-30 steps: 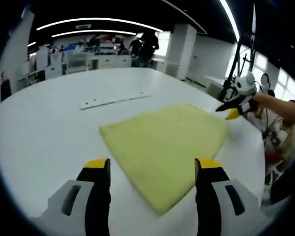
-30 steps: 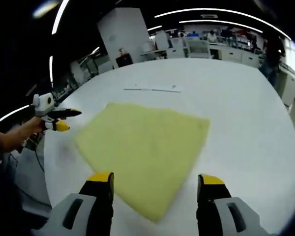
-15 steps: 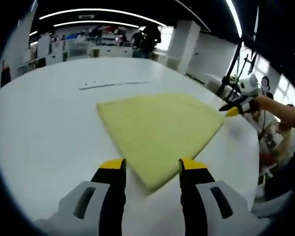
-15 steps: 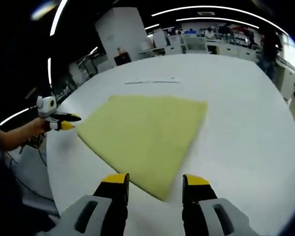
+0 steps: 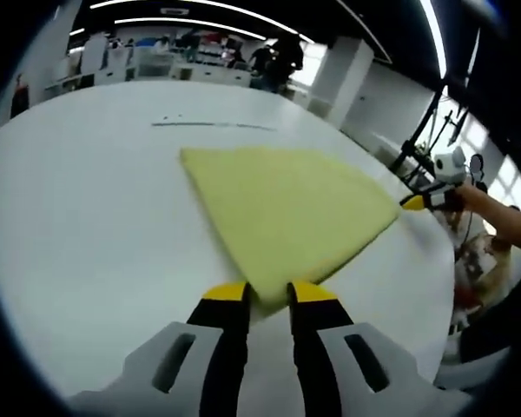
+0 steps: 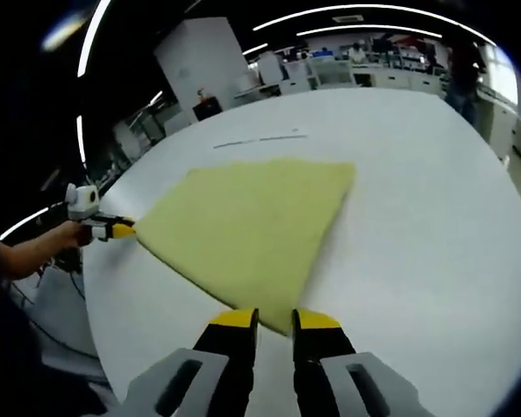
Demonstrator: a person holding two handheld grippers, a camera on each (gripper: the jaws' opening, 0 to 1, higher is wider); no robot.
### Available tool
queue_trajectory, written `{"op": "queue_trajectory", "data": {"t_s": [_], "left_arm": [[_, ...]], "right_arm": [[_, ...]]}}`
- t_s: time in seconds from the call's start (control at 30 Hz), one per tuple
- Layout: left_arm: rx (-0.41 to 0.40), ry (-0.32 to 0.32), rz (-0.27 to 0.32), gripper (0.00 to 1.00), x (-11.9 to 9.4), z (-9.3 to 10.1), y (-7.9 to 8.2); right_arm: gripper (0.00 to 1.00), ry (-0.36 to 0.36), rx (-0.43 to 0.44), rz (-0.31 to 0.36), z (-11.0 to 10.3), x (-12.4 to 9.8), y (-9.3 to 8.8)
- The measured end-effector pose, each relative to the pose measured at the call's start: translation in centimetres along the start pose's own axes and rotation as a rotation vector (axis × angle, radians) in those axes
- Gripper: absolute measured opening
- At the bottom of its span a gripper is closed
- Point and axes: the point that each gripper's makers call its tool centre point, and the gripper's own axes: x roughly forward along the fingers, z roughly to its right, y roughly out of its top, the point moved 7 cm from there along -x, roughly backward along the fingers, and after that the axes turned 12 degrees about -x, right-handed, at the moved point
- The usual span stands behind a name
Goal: Fold the garment on the visible template until the final outline fits inside the template.
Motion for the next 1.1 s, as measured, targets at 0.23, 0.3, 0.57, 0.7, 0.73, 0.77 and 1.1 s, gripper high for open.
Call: {"op": "queue_trajectory", "data": {"t_s": [0.23, 0.3, 0.57, 0.7, 0.73, 0.77, 1.1], "left_arm": [[-0.031, 0.005, 0.002, 0.02, -0.2, -0.2, -0.2], [-0.037, 0.007, -0.005, 0.02, -0.2, -0.2, -0.4], [-0.024, 0.021, -0.012, 0.01, -0.3, -0.1, -0.9], [-0.027, 0.022, -0.012, 0.01, -0.6, 0.0, -1.2], [-0.028, 0.024, -0.012, 0.01, -0.6, 0.0, -1.3], [-0.033, 0.025, -0.011, 0.01, -0.7, 0.0, -1.4], [-0.036, 0.039, -0.002, 0.00, -1.5, 0.3, -2.4]], "right_arm": [[0.00, -0.014, 0.025, -0.003, 0.2, 0.1, -0.5], [0.00, -0.017, 0.030, -0.004, 0.3, 0.0, -0.6], [0.00, -0.013, 0.033, 0.007, 0.2, -0.1, -0.8], [0.00, -0.010, 0.029, 0.008, 0.1, -0.4, -0.9], [0.00, -0.008, 0.026, 0.006, 0.0, -0.4, -0.9], [0.00, -0.007, 0.023, 0.003, -0.1, -0.5, -1.0], [0.00, 0.002, 0.005, -0.008, -1.1, -1.2, -1.9]]}}
